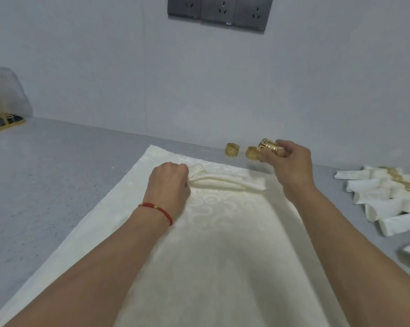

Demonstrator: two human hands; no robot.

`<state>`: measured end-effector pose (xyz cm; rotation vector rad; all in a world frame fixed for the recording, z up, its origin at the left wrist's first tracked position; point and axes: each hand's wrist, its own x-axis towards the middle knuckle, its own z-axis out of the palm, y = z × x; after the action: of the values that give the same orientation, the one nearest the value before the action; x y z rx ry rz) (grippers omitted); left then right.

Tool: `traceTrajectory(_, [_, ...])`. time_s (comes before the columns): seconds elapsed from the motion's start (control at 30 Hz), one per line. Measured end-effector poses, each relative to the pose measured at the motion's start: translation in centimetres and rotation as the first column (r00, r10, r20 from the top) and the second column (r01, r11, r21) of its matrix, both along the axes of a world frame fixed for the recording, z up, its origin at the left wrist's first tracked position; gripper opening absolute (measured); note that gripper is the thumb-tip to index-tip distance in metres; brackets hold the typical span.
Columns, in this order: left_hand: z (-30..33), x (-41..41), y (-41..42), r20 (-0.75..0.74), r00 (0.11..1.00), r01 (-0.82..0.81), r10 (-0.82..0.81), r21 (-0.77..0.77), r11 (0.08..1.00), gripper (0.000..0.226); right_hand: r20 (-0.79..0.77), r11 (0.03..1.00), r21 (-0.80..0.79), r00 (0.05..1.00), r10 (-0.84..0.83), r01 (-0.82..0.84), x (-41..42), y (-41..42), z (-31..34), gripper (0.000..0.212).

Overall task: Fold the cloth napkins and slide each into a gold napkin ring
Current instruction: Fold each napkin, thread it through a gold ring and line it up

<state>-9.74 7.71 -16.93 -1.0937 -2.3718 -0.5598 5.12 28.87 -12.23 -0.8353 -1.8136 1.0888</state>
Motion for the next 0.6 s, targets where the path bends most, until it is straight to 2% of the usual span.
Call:
traceTrajectory(0.07, [0.7,0.4,-0.1,-0.012,1.0,0.016,-0.016,0.028,0.999,0.021,-0.248,0.955,-0.249,0.964,0.094,-0.158,3.4,-2.1,0.5,0.034])
traceTrajectory(0.13, [1.6,0.7,-0.1,-0.016,1.0,0.027,-0.027,-0.032,0.999,0.039,-0.311,0.937,-0.303,0.948,0.074,-0.173,6.2,-3.2,0.2,0.031])
traceTrajectory(0.23, [2.6,1.0,-0.5,0.015,0.999,0.045,-0.045,-0.045,0.998,0.045,-0.313,0.949,-0.297,0.95,0.008,-0.106,9.7,-4.2,-0.4,0.03])
traceTrajectory(0.4, [2.6,1.7,-2.6,-0.065,0.996,0.071,-0.067,0.056,0.996,0.041,-0.277,0.94,-0.335,0.96,-0.036,-0.061,11.3,-6.1,-2.6,0.034])
traceTrajectory(0.6, [1.4,1.1,-3.4,-0.101,0.992,0.084,-0.072,0.11,0.99,0.038,-0.15,0.978,-0.16,0.982,0.11,-0.134,11.0,-6.6,-2.8,0.041])
